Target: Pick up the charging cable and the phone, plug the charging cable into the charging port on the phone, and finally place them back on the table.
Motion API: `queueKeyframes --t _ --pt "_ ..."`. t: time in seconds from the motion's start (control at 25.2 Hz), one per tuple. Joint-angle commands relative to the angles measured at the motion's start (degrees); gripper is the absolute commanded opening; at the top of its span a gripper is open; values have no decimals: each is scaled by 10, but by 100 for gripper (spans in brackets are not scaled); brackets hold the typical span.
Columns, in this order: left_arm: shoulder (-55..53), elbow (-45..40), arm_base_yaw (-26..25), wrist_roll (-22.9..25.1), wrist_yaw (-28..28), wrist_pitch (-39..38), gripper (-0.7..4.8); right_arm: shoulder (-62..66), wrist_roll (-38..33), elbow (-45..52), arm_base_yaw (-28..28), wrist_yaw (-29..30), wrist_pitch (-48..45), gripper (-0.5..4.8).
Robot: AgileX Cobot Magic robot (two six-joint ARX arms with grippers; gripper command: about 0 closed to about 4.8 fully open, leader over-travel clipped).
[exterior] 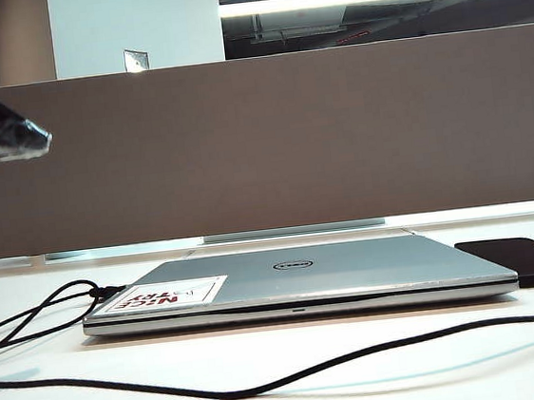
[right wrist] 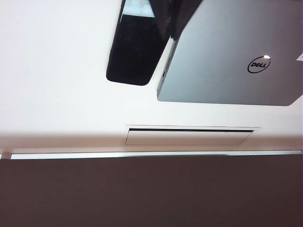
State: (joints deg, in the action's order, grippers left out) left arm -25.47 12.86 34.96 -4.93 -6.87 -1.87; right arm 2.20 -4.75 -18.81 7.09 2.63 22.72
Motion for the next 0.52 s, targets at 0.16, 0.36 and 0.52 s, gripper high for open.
queueKeyframes --t 0.16,0.36,0.52 --pt "1 -16 0 2 0 27 -6 -3 -2 -2 0 0 -2 -5" --pt "28 -31 -10 -1 0 60 -6 -3 -2 -2 0 0 -2 -5" --pt "59 -33 -87 -2 0 56 -6 -3 -2 -2 0 1 -2 -5"
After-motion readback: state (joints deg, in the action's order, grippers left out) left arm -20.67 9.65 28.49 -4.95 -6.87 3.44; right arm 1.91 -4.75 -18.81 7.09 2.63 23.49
